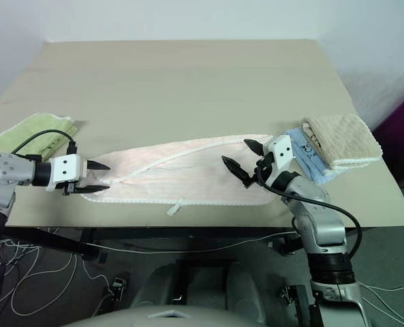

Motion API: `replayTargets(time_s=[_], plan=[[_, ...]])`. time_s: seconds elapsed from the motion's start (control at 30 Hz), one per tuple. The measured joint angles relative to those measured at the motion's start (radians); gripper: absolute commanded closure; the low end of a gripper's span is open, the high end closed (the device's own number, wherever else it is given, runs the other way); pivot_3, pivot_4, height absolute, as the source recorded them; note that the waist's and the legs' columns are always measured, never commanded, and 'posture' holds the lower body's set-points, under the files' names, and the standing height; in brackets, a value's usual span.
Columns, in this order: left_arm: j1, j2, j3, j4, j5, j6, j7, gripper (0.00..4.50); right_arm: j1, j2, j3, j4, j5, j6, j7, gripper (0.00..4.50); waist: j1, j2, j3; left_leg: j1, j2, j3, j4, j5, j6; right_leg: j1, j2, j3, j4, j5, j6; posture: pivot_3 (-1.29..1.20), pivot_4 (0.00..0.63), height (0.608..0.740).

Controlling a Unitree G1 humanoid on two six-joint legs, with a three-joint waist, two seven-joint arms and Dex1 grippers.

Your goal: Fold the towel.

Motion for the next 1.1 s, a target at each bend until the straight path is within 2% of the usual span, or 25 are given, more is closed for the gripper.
replayTargets(time_s=[0.07, 0.17, 0.33, 0.6, 0.7, 0.9, 1.0, 1.1], plan=[[0.0, 0.0, 0.0, 0.0, 0.0, 0.0, 0.0, 1.81, 0.0, 0.0, 0.0, 0.0, 0.0, -0.002, 0.0, 0.0, 0.0, 0.0, 0.0, 0.0, 0.0, 0.0, 0.0, 0.0, 0.0, 0.0, 0.0, 0.0, 0.0, 0.0, 0.0, 0.0, 0.15, 0.74], [0.0, 0.0, 0.002, 0.0, -0.012, 0.004, -0.005, 2.33, 0.0, 0.0, 0.0, 0.0, 0.0, -0.003, 0.0, 0.0, 0.0, 0.0, 0.0, 0.0, 0.0, 0.0, 0.0, 0.0, 0.0, 0.0, 0.0, 0.0, 0.0, 0.0, 0.0, 0.0, 0.15, 0.74], [0.0, 0.0, 0.009, -0.004, -0.049, 0.034, -0.023, 4.03, 0.0, 0.0, 0.001, 0.0, -0.001, -0.004, 0.0, 0.0, 0.0, 0.0, 0.0, 0.0, 0.0, 0.0, 0.0, 0.0, 0.0, 0.0, 0.0, 0.0, 0.0, 0.0, 0.0, 0.0, 0.15, 0.74], [0.011, 0.002, 0.032, -0.029, -0.09, 0.089, -0.03, 4.03, 0.0, 0.001, 0.003, 0.0, -0.001, -0.004, -0.002, 0.0, 0.0, 0.0, 0.0, 0.0, 0.0, 0.0, 0.0, 0.0, 0.0, 0.0, 0.0, 0.0, 0.0, 0.0, 0.0, 0.0, 0.15, 0.74], [0.012, 0.001, 0.058, -0.039, -0.125, 0.115, -0.034, 4.47, 0.0, 0.001, 0.006, 0.0, -0.001, -0.005, -0.002, 0.0, 0.0, 0.0, 0.0, 0.0, 0.0, 0.0, 0.0, 0.0, 0.0, 0.0, 0.0, 0.0, 0.0, 0.0, 0.0, 0.0, 0.15, 0.74], [0.015, 0.001, 0.088, -0.099, -0.163, 0.18, -0.016, 4.47, -0.006, -0.009, 0.006, 0.0, -0.004, -0.005, -0.001, 0.0, 0.0, 0.0, 0.0, 0.0, 0.0, 0.0, 0.0, 0.0, 0.0, 0.0, 0.0, 0.0, 0.0, 0.0, 0.0, 0.0, 0.15, 0.74], [0.035, 0.001, 0.088, -0.119, -0.159, 0.201, 0.004, 4.47, -0.015, -0.036, 0.01, 0.002, -0.034, -0.018, -0.001, 0.0, -0.001, 0.0, 0.0, 0.0, 0.0, 0.0, 0.0, 0.0, 0.0, 0.0, 0.0, 0.0, 0.0, 0.0, 0.0, 0.0, 0.15, 0.74], [0.053, 0.001, 0.095, -0.135, -0.159, 0.216, 0.031, 4.47, -0.065, -0.108, 0.015, 0.031, -0.098, -0.05, 0.001, 0.0, -0.001, 0.0, 0.0, 0.0, 0.0, 0.0, 0.001, 0.0, 0.0, 0.0, 0.0, 0.0, 0.0, 0.0, 0.0, 0.0, 0.15, 0.74]])
